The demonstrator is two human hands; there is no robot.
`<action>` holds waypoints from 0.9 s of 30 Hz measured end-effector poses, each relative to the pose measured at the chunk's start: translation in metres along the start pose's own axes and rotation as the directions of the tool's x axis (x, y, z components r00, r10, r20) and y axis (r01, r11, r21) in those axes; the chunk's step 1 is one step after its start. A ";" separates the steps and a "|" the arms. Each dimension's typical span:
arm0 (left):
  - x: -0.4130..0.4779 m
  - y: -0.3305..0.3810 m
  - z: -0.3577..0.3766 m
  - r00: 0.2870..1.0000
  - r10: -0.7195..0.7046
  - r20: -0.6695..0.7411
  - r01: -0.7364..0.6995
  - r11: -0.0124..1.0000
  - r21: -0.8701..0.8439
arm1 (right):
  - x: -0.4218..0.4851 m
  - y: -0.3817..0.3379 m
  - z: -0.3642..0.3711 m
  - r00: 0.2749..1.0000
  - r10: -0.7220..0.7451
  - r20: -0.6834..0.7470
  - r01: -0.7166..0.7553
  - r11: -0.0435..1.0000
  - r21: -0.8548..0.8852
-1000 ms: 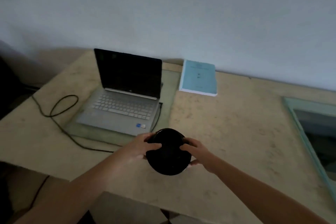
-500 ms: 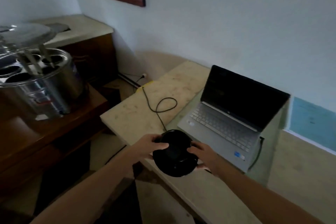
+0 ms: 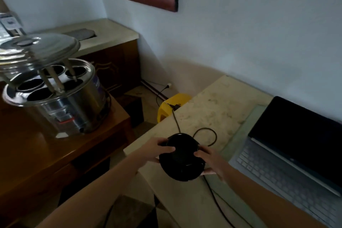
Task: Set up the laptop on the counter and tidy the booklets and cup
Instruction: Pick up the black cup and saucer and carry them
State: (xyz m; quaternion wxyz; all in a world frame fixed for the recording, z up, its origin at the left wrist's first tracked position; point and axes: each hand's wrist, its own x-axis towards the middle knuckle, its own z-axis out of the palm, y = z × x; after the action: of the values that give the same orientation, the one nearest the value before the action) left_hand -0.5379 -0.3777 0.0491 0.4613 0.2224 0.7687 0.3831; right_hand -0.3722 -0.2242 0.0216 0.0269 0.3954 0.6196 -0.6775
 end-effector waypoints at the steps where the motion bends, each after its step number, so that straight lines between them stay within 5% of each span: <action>1: 0.012 0.010 -0.008 1.000 -0.005 0.022 0.005 1.000 0.001 | 0.011 -0.008 -0.002 1.000 0.006 -0.004 -0.006 1.000 0.011; 14: 0.198 0.125 -0.039 0.957 -0.015 0.289 0.012 1.000 0.012 | 0.147 -0.086 -0.081 0.971 0.050 -0.232 -0.032 0.996 0.083; 27: 0.430 0.251 0.017 0.918 0.004 0.397 -0.017 0.999 0.031 | 0.275 -0.141 -0.218 0.769 0.125 -0.627 0.068 0.959 0.276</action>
State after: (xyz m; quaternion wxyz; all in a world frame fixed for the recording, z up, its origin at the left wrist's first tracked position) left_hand -0.7305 0.0805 0.0116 0.6017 0.3074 0.6643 0.3197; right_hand -0.5257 0.1206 -0.0023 -0.2315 0.6109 0.4823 -0.5836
